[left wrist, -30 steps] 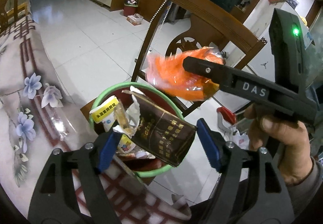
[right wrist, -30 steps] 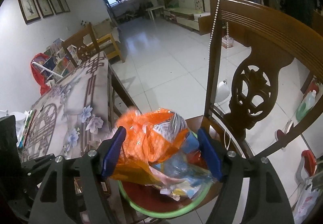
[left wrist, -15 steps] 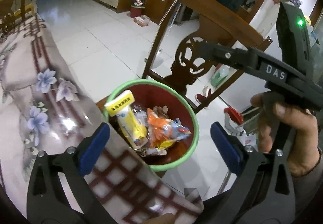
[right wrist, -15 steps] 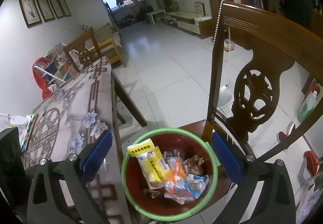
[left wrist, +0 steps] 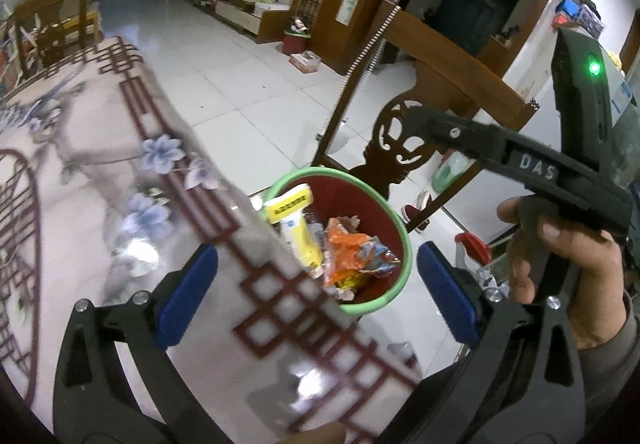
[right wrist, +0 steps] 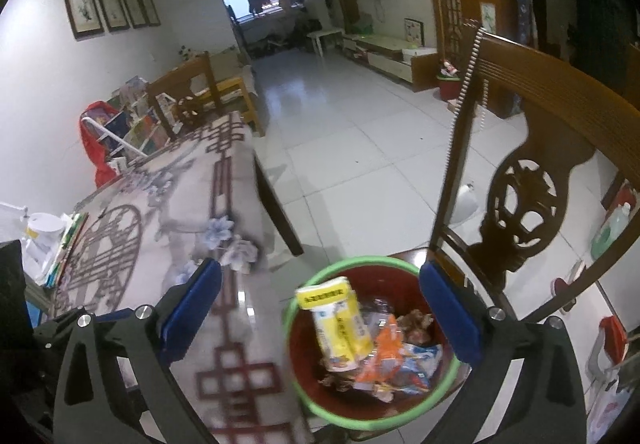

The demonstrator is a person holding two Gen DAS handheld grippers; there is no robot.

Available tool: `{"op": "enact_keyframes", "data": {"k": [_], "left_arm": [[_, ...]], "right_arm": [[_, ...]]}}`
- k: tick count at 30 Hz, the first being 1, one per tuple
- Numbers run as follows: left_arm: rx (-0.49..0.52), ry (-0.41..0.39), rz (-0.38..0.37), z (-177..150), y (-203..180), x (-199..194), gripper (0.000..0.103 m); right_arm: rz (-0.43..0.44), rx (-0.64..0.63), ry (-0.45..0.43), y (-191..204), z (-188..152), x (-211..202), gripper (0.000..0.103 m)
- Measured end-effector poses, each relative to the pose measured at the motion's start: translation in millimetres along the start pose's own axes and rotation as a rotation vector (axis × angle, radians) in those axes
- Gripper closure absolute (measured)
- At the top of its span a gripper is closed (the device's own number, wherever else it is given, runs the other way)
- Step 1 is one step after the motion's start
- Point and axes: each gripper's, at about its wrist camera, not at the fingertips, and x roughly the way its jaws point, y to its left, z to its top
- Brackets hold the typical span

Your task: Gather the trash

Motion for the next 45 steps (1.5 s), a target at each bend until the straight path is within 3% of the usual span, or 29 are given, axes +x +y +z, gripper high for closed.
{"op": "enact_keyframes", "data": {"k": [7,17,25,34,45], "left_arm": [[-0.036,-0.066,0.088,-13.9,39.5,-51.2,0.005],[-0.096,-0.224,0.306,-70.9,106.3,-151.7,0.005],[-0.069,-0.314,0.441,-111.3,131.5,-184.2,0.005],[-0.147,-0.383,0.497,-126.2,151.6,-189.6,0.005],[-0.115,-0.422,0.504,-126.7,141.7,-196.1,0.005]], "right_arm": [[0.04,-0.071,-0.021,62.2,-2.8,-6.8,0.007],[0.068,-0.236,-0.071,173.9,-37.1,-17.2,0.007],[0.065,-0.325,-0.172,232.9,-75.4,-37.8,0.007],[0.026,-0.296,-0.229,239.5,-102.7,-47.9,0.007],[0.022,-0.283,-0.217,233.3,-112.2,-43.1,0.007]]}}
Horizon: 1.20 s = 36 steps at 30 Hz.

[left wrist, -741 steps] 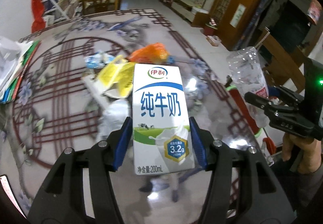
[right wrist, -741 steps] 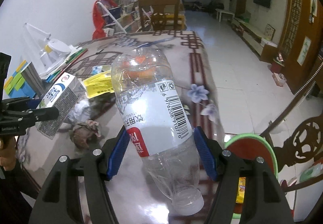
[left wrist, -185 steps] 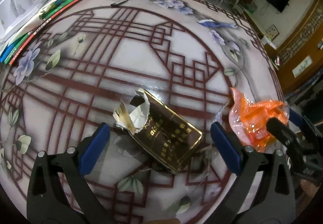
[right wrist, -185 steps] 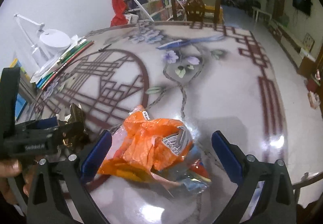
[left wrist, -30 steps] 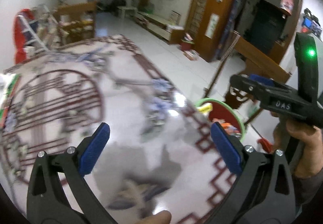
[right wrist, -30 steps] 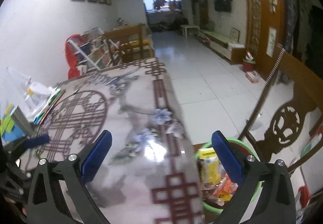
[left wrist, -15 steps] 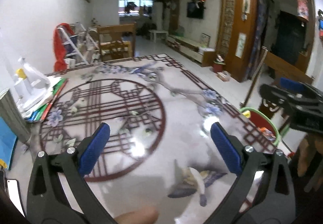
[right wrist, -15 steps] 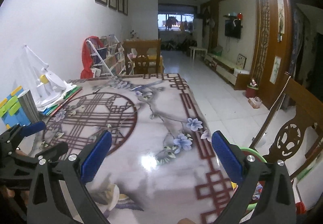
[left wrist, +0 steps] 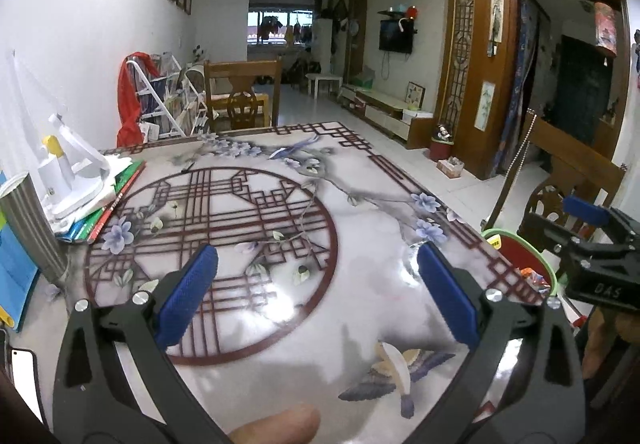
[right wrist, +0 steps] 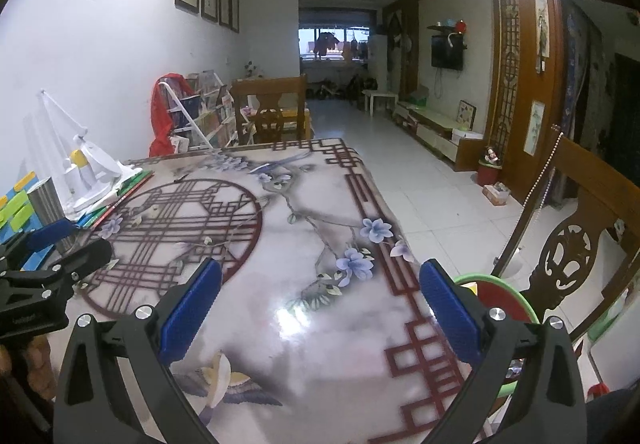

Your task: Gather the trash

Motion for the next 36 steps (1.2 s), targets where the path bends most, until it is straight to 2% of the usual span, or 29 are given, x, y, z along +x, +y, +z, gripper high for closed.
{"op": "enact_keyframes", "data": {"k": [12,36], "left_arm": [[-0.024,0.011,0.001,-3.9,2.4,1.6,0.005],[-0.01,0.027,-0.013,-8.5,-3.1,4.4,0.005]], "right_arm": [[-0.005,-0.002,-0.006,-2.2,-2.1,-1.8,0.007],[-0.004,0.001,-0.001,-3.2,-7.9,-0.3,0.007]]}}
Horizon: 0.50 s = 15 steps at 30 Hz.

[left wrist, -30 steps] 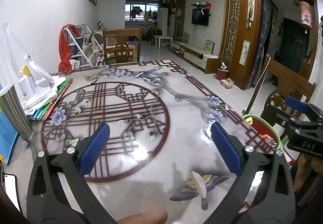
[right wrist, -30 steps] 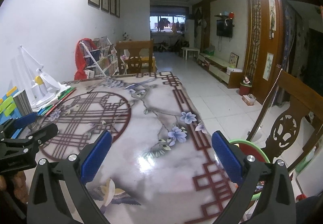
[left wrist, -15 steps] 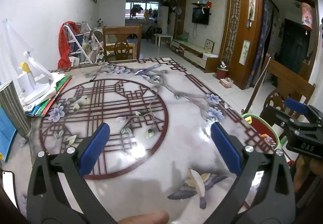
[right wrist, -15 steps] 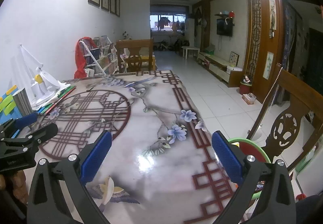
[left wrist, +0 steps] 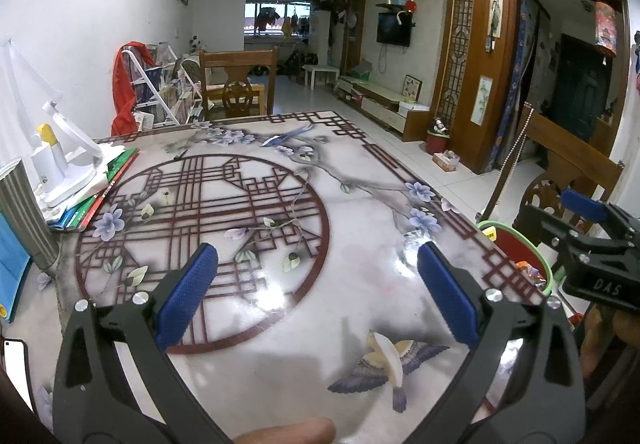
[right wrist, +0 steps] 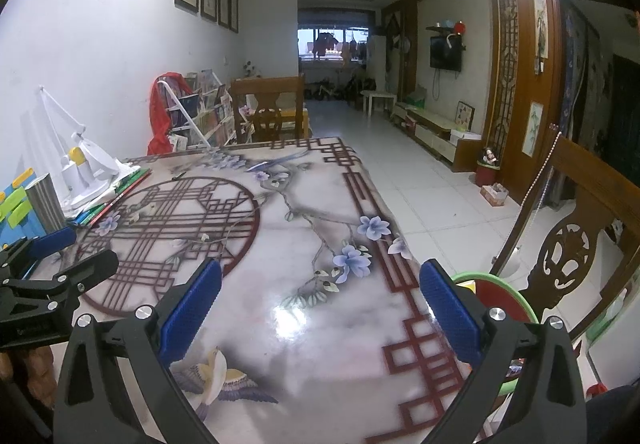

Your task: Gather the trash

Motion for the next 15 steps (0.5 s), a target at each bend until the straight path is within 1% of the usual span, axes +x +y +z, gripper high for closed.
{"op": "enact_keyframes", "data": {"k": [15], "left_arm": [[0.004,0.007,0.004,-3.3,-0.7,1.6,0.005]], "right_arm": [[0.003,0.001,0.009,1.1,-2.4,2.4,0.007]]}}
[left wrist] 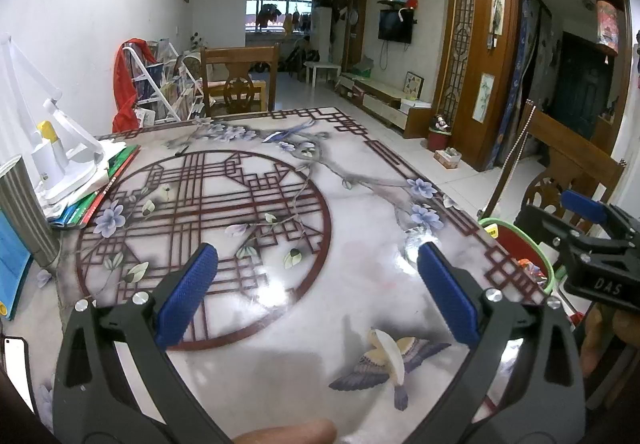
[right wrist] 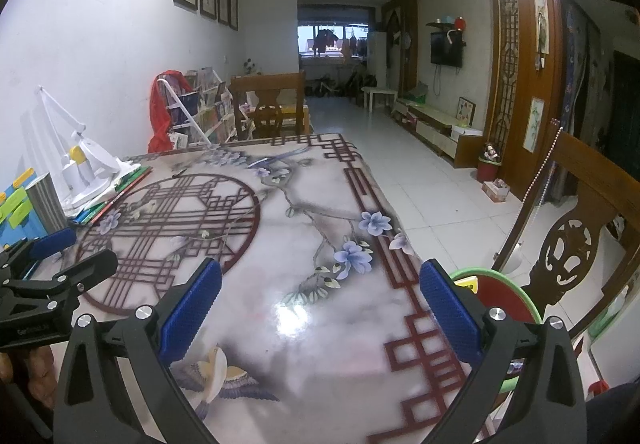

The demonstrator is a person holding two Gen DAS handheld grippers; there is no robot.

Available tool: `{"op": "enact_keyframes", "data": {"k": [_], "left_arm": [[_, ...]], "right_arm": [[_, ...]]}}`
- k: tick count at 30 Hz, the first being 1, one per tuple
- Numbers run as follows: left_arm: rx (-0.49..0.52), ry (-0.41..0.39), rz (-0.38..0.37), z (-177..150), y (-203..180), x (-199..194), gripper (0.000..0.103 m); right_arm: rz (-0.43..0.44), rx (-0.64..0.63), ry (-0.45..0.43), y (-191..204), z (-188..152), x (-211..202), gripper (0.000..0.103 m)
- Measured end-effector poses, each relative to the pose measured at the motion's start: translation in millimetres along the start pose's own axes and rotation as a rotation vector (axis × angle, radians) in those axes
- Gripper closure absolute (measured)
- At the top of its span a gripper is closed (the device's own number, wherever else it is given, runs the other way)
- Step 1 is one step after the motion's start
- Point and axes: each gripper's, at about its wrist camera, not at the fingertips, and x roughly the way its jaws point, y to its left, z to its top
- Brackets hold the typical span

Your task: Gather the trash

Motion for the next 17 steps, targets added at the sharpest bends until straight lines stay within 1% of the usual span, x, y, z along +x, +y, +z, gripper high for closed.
{"op": "enact_keyframes", "data": {"k": [5,8,11,13,17], "left_arm": [[-0.002,0.001,-0.004,-1.8,0.0,0.0,0.005],[-0.013,-0.005,-0.03,-3.5,0.9,-1.6,0.005],[-0.012,-0.009,-0.02,-3.5,1.7,-2.1,0.005],[-0.023,0.005,-0.003,-3.9,4.2,-0.2,0.005],[-0.022,0.005,-0.003,-1.8,4.5,0.2,0.005]], "right_arm": [[0.002,0.0,0.003,-0.5,-0.4,0.3,0.007],[0.002,0.0,0.003,-0.6,-0.7,0.8,0.007],[0.003,0.0,0.004,-0.5,-0.8,1.0,0.007],[0.003,-0.001,0.004,-0.6,-0.6,0.8,0.007],[0.004,0.001,0.004,-0.8,-0.6,1.0,0.007]]}}
